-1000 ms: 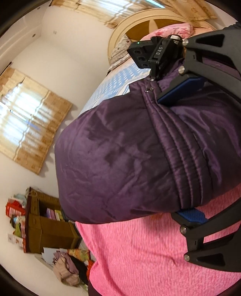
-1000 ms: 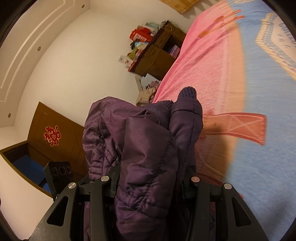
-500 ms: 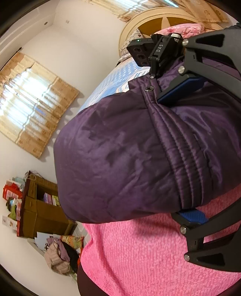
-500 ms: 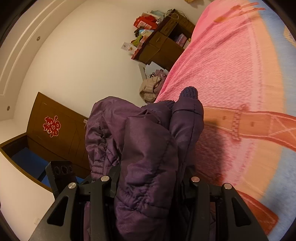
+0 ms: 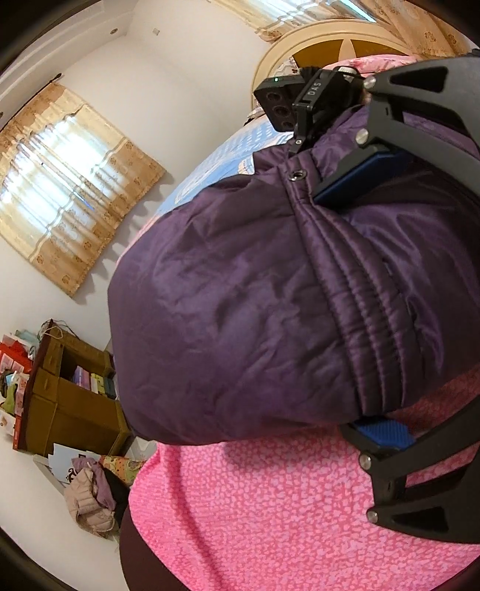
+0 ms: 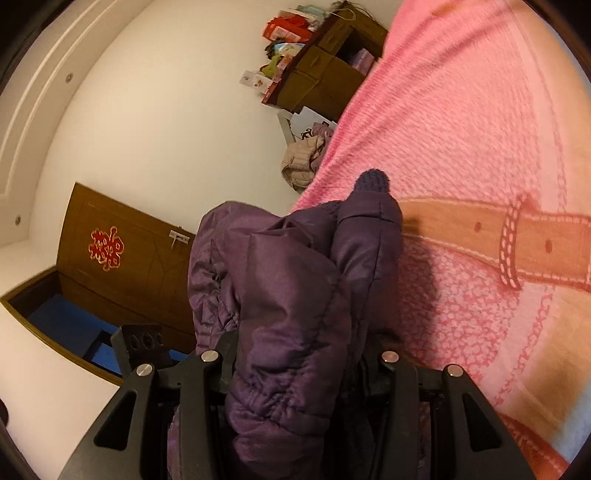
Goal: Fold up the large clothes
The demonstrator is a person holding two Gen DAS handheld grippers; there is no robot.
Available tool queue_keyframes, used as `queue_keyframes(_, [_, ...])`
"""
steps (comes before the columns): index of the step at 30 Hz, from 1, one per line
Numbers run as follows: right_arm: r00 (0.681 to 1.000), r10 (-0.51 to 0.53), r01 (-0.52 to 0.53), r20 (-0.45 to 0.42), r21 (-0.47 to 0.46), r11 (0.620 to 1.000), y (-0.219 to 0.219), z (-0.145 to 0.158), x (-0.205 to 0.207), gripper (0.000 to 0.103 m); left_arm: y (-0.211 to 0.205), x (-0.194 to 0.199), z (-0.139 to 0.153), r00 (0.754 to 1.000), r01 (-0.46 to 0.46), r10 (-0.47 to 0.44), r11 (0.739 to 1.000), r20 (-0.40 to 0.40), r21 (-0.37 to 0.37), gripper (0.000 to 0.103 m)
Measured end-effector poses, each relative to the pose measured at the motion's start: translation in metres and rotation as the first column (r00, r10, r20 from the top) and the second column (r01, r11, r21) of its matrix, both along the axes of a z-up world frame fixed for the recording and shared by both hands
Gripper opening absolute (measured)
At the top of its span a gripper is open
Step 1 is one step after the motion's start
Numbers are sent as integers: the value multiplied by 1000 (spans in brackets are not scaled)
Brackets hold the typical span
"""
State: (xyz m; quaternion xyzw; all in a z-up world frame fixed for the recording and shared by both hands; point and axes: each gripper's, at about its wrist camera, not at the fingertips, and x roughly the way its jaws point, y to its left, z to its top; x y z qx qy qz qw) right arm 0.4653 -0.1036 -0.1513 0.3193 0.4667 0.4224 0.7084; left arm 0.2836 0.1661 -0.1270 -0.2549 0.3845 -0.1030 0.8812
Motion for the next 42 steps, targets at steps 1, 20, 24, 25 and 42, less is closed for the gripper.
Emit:
queue_keyframes(1, [1000, 1, -1, -4, 0, 1000, 0, -3, 1, 46, 0, 0, -4, 1000, 4, -4, 1000, -1, 3, 103])
queue_keyframes(20, [998, -49, 48, 27, 22, 999, -42, 2, -19, 64, -5, -39, 35, 995, -52, 38, 985, 87, 164, 103])
queue_keyframes(24, [990, -124, 123, 66, 17, 992, -65, 19, -34, 65, -10, -57, 57, 988, -78, 42, 965, 147, 249, 103])
queue_keyframes(25, [986, -147, 147, 76, 8, 989, -71, 25, -39, 65, -12, -64, 63, 986, -87, 45, 958, 159, 272, 103])
queue_keyframes(42, [776, -174, 373, 607, -220, 901, -46, 161, -225, 77, -18, -147, 109, 950, -140, 6, 902, 313, 408, 103])
